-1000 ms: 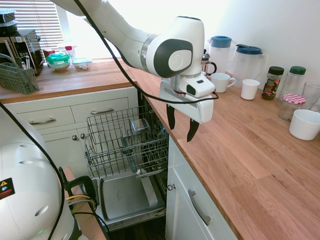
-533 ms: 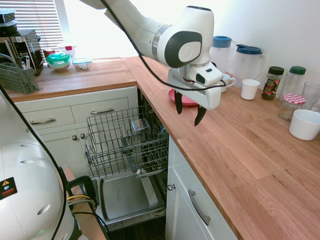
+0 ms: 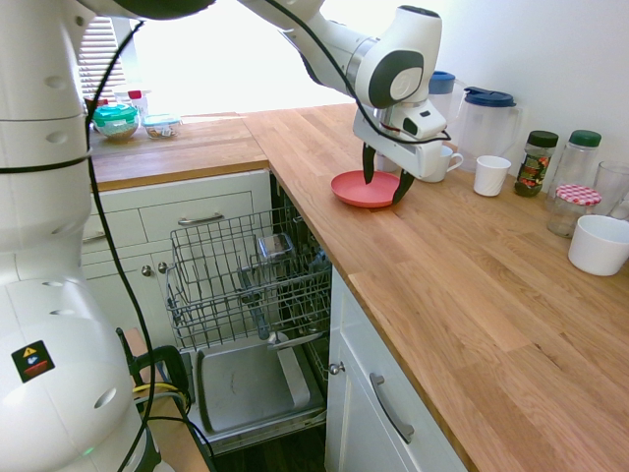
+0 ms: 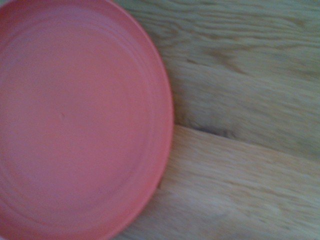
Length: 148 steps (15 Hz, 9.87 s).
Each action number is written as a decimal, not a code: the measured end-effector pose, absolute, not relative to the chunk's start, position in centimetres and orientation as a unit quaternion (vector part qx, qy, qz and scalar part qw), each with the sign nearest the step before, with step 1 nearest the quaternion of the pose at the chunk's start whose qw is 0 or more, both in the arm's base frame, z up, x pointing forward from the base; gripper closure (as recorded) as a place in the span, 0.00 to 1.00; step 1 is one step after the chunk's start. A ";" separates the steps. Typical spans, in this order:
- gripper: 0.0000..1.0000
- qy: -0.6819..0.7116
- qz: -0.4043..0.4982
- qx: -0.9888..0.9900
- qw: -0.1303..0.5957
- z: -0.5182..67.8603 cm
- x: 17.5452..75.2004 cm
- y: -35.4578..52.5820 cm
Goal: Put the plate in the dishwasher
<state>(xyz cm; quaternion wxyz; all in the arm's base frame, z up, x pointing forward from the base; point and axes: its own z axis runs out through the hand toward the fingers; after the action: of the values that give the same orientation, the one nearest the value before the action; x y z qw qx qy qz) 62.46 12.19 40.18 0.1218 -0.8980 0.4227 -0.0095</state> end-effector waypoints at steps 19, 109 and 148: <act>1.00 0.456 0.049 -0.867 0.198 34.9 69.4 14.2; 1.00 -0.183 -0.512 -0.815 -0.198 30.1 29.7 53.5; 0.00 -0.201 -0.493 -0.831 -0.163 13.4 30.1 56.4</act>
<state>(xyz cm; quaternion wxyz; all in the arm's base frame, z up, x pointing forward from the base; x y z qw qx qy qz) 30.06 56.45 13.41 -0.1626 -0.8307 -0.2007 -0.4932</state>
